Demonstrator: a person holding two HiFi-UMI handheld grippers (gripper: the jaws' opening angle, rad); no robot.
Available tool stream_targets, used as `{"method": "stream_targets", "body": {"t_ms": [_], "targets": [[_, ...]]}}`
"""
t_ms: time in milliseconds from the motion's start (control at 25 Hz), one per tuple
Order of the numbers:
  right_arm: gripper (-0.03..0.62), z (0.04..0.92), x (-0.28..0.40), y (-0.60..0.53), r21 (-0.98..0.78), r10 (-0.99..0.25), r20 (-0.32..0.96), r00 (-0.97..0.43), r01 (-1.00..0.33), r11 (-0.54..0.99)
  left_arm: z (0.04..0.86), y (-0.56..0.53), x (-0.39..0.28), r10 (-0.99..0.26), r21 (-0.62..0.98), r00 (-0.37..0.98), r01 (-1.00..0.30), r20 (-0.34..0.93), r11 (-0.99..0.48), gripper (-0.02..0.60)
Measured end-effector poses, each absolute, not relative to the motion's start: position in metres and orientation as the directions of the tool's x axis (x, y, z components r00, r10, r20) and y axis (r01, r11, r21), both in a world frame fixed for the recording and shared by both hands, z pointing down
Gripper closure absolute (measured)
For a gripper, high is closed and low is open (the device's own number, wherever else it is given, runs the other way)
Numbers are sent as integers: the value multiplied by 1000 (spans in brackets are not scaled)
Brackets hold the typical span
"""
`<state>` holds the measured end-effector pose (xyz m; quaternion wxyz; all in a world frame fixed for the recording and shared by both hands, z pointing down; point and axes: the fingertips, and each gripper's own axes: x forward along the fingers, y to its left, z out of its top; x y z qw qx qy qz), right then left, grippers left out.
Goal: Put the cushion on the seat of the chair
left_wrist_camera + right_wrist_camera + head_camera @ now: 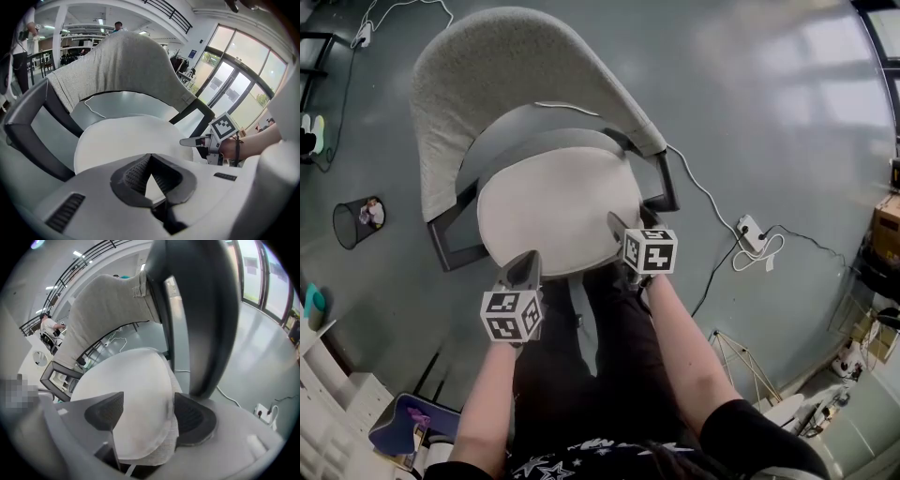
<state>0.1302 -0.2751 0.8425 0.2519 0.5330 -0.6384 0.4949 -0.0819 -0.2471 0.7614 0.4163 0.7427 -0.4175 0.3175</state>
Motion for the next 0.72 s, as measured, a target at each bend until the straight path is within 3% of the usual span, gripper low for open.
{"method": "stream_targets", "body": {"t_ms": [240,560,720], "targets": [[286,837,148,-263,-292,-435,871,-228,-953,-86,760,-251,-85,-354,362,471,-871,808,-331,574],[290,772,128,-258,-261,-541,828,-150,-956,-134,717,-279,-98,-390,380,542,-824,744,-420,574],[343,724,107,-270,-241,-635,766,-100,-960,-140,683,-302,-102,-442,399,592,-795,674,-457,574]]}}
